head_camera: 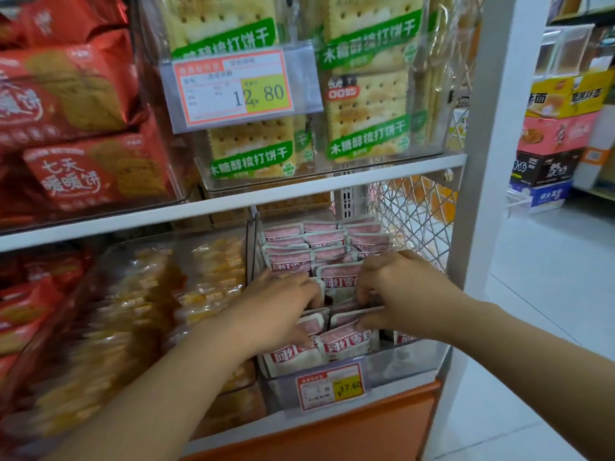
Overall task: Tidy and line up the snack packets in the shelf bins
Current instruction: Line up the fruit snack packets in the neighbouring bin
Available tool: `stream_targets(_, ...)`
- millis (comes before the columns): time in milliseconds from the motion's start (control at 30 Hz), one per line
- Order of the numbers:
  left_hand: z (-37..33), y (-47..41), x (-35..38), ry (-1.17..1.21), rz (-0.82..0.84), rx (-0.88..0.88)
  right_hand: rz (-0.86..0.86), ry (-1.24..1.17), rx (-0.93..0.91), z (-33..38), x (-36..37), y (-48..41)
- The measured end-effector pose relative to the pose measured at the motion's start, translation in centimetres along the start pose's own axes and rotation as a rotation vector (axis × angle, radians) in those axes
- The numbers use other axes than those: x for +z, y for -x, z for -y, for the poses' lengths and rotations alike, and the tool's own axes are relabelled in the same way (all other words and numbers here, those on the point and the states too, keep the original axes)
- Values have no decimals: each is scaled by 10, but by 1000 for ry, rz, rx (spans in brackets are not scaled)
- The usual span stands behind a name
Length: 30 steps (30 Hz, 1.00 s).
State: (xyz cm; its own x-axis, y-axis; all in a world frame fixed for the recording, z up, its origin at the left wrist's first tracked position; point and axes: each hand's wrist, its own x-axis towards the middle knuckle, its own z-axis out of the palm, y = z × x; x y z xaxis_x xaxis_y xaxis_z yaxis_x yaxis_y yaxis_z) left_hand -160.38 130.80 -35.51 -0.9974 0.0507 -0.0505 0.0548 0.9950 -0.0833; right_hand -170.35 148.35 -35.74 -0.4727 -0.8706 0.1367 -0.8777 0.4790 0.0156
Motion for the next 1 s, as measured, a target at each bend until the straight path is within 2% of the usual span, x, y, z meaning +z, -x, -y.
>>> stream_targets(300,2,23,-17,82,-53,-46,66,7,20,0,-5,0)
stream_targets(467,5,38,-15,17,4,-16,85,25,-41,8,-8,0)
stream_targets(567,11,39,-19,87,-113,-10,6,-245,-101,23,-19,-2)
stream_targets(733,27,42,-31,144,-462,-56,-16,-634,-63,44,-17,-8)
stream_targets(867,23,39,-34,360,-552,-16,-136,-977,-1,45,-22,-7)
stream_targets(933,23,39,-33,527,-578,-25,-97,-1149,-47,46,-31,-4)
stream_targets(1000,23,40,-33,715,-508,-39,-10,-1256,-111,48,-35,-2)
